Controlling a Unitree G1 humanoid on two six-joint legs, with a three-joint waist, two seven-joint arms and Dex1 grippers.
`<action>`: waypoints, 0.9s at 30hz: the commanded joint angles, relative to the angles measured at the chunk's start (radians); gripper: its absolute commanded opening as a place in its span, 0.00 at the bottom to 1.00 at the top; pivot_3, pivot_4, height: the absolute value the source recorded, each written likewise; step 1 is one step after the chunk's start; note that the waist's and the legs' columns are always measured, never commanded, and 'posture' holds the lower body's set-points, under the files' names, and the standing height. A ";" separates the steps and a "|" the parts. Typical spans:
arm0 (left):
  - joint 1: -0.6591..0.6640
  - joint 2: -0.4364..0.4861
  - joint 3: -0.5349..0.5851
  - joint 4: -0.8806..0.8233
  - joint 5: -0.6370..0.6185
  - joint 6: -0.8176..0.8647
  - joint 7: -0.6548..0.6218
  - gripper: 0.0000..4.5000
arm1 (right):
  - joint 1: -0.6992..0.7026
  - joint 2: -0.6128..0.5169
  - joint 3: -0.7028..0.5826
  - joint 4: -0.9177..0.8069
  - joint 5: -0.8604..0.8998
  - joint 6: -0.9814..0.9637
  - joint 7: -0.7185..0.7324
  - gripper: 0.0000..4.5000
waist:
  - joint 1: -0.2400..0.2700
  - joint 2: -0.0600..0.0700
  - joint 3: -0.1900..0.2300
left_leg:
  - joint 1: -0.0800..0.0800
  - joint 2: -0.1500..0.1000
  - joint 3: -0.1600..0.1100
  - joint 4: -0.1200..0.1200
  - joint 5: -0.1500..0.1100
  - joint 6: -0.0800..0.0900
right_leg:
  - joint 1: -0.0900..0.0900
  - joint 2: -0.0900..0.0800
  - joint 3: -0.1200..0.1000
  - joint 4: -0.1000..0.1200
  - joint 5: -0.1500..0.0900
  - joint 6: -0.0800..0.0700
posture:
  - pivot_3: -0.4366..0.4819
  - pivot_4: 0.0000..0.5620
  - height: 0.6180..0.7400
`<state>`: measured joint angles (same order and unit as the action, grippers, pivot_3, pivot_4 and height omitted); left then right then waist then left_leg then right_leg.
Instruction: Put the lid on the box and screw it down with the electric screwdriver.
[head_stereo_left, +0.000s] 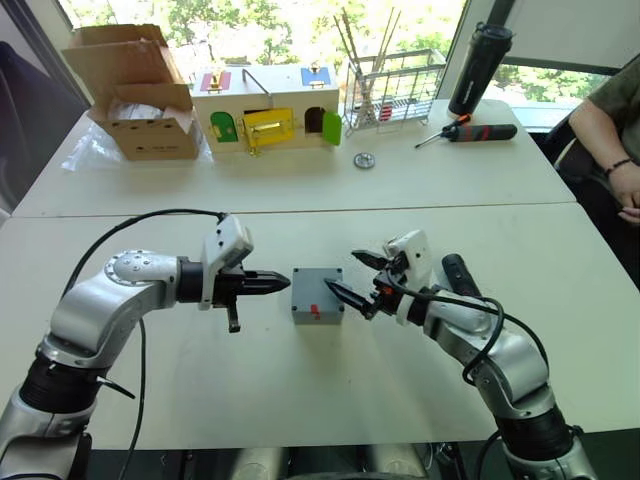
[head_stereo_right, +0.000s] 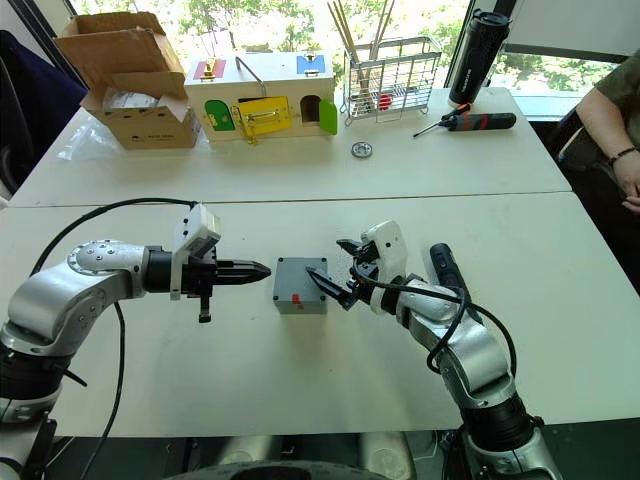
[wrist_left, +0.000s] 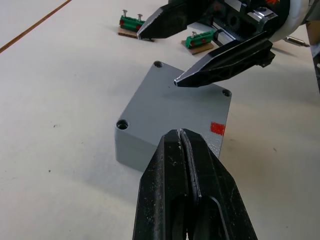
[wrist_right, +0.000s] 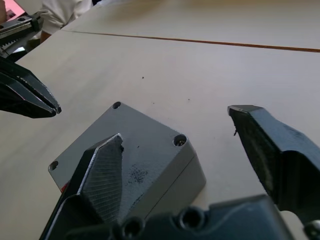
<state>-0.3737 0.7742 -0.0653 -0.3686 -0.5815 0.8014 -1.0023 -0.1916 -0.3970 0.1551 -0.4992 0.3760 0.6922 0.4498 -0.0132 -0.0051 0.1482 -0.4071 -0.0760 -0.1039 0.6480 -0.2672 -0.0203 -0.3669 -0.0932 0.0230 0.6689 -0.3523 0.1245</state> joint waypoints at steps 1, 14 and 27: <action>-0.035 -0.009 0.003 -0.027 -0.025 -0.005 -0.011 0.00 | -0.011 0.027 -0.122 -0.082 0.040 -0.007 -0.055 0.88 | 0.001 0.000 0.000 | 0.000 0.000 0.000 0.000 0.000 0.000 | 0.000 0.000 0.000 0.000 0.000 0.000 | 0.48 0.27 1.00; -0.138 -0.076 -0.045 0.036 -0.013 -0.033 -0.039 0.00 | 0.072 -0.079 -0.439 -0.203 0.170 0.096 -0.097 1.00 | -0.002 0.000 0.000 | 0.000 0.000 0.000 -0.001 0.000 0.000 | 0.000 0.001 0.000 0.000 0.000 0.000 | 0.48 0.27 1.00; -0.130 0.029 -0.114 -0.095 -0.022 -0.061 -0.183 0.00 | -0.091 -0.857 -0.607 0.098 0.581 0.922 0.212 1.00 | 0.000 0.006 0.004 | 0.000 0.002 0.000 -0.001 -0.004 0.008 | 0.004 0.001 -0.002 -0.003 0.000 0.000 | 0.48 0.27 1.00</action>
<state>-0.5039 0.7891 -0.1839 -0.4206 -0.5970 0.7559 -1.1723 -0.2746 -1.2159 -0.4930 -0.4524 0.9084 1.5641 0.6115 -0.0137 0.0008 0.1517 -0.4071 -0.0733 -0.1038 0.6480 -0.2719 -0.0117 -0.3629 -0.0916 0.0207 0.6654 -0.3524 0.1240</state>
